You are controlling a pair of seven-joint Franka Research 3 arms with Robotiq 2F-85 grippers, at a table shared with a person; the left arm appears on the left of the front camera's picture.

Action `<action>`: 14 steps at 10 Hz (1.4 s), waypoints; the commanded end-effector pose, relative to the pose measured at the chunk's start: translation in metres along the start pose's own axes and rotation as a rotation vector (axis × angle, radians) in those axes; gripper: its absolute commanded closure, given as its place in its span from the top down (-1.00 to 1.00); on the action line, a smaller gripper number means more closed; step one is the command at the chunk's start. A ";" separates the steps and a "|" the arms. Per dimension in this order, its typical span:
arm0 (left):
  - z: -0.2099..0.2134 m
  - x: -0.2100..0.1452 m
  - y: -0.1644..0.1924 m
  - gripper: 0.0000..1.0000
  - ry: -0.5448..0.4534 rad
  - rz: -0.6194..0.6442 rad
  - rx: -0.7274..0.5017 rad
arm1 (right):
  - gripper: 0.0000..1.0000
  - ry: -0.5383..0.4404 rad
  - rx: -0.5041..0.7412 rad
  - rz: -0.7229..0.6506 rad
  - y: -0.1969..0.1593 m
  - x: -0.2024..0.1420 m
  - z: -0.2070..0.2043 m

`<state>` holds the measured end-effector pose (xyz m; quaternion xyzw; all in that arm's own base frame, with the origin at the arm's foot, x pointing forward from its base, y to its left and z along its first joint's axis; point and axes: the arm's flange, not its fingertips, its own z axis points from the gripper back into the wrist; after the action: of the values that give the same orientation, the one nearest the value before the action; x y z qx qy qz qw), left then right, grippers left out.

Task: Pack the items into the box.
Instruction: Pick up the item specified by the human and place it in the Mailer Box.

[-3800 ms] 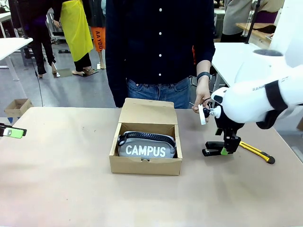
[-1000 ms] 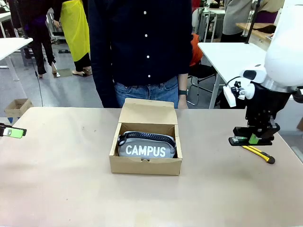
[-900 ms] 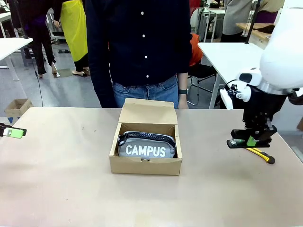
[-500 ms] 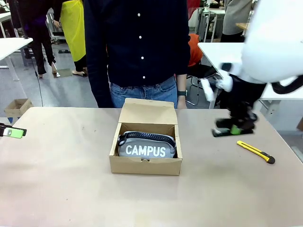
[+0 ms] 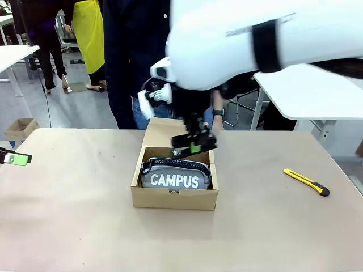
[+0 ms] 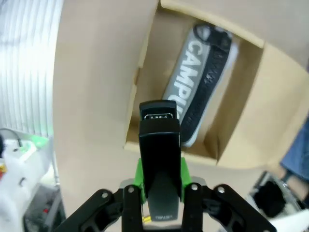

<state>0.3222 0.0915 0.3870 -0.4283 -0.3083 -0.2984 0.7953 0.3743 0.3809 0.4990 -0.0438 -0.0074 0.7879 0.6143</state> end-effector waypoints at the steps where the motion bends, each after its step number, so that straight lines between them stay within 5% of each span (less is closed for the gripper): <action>1: -0.002 0.000 -0.004 1.00 -0.022 0.004 -0.001 | -0.37 0.095 0.028 0.040 -0.011 0.034 -0.007; 3: -0.002 0.000 -0.004 1.00 -0.022 0.004 -0.001 | -0.37 0.133 0.087 0.088 -0.013 0.053 -0.028; 7: -0.002 0.000 -0.004 1.00 -0.022 0.004 -0.001 | -0.37 0.106 0.091 0.020 -0.017 0.041 -0.031; 11: -0.002 0.000 -0.004 1.00 -0.022 0.004 -0.001 | -0.37 -0.049 0.124 -0.276 -0.030 0.038 -0.043; 14: -0.002 0.000 -0.004 1.00 -0.022 0.004 -0.001 | -0.37 -0.021 0.124 -0.219 -0.030 0.038 -0.044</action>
<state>0.3222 0.0917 0.3871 -0.4282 -0.3085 -0.2983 0.7953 0.4007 0.4240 0.4547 0.0095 0.0371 0.7124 0.7007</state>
